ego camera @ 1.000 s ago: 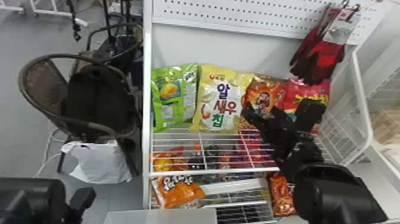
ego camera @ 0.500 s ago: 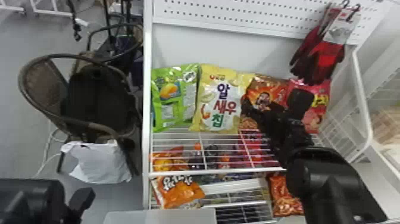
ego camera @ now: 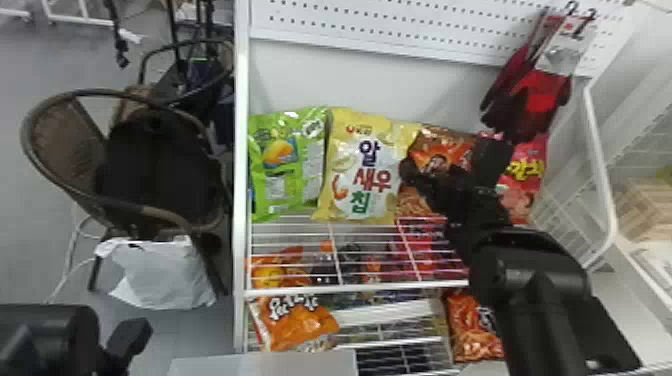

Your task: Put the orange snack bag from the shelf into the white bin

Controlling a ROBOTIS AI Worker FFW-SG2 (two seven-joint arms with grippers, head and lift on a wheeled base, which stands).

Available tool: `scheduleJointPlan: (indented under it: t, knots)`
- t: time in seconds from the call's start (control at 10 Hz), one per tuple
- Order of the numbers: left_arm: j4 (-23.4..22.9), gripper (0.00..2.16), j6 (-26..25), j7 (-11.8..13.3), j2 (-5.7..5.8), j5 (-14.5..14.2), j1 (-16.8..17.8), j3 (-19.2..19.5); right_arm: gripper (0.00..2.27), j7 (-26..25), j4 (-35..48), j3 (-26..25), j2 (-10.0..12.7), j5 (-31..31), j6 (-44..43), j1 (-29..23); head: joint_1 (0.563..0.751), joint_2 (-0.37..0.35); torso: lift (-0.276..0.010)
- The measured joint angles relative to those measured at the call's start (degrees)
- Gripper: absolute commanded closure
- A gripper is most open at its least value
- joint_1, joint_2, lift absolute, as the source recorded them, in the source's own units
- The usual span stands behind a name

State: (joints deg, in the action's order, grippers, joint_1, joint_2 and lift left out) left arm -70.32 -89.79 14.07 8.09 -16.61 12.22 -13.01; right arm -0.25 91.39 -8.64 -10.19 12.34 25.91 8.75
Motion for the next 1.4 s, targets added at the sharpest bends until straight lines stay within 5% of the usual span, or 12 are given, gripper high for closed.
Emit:
scheduleJointPlan:
  t: [0.2, 0.4, 0.5, 0.7, 1.4]
  knots:
    - [-0.25, 2.13, 0.00, 0.10, 0.16, -0.05, -0.27, 0.05, 0.23, -0.80, -2.90, 0.88, -0.77, -0.74, 0.15, 2.82, 0.695, -0.256, 0.001]
    - [-0.41, 2.13, 0.00, 0.17, 0.33, -0.19, -0.51, 0.17, 0.67, -1.16, -5.77, 1.26, -1.52, -1.10, 0.91, 5.07, 0.695, -0.263, 0.001]
    - [-0.43, 2.13, 0.00, 0.17, 0.34, -0.25, -0.50, 0.17, 1.39, -1.16, -7.39, 1.77, -1.96, -1.52, 1.85, 6.25, 0.695, -0.264, 0.001]
    - [-0.43, 2.13, 0.00, 0.17, 0.35, -0.38, -0.38, 0.18, 2.25, -1.91, -8.99, 2.89, -2.28, -2.36, 5.46, 7.96, 0.695, -0.264, 0.001]
    - [-0.52, 2.13, 0.00, 0.13, 0.39, -0.49, -0.45, 0.26, 2.25, -0.64, 5.93, 0.82, -2.29, -1.42, 17.64, 3.08, 0.695, -0.257, 0.001]
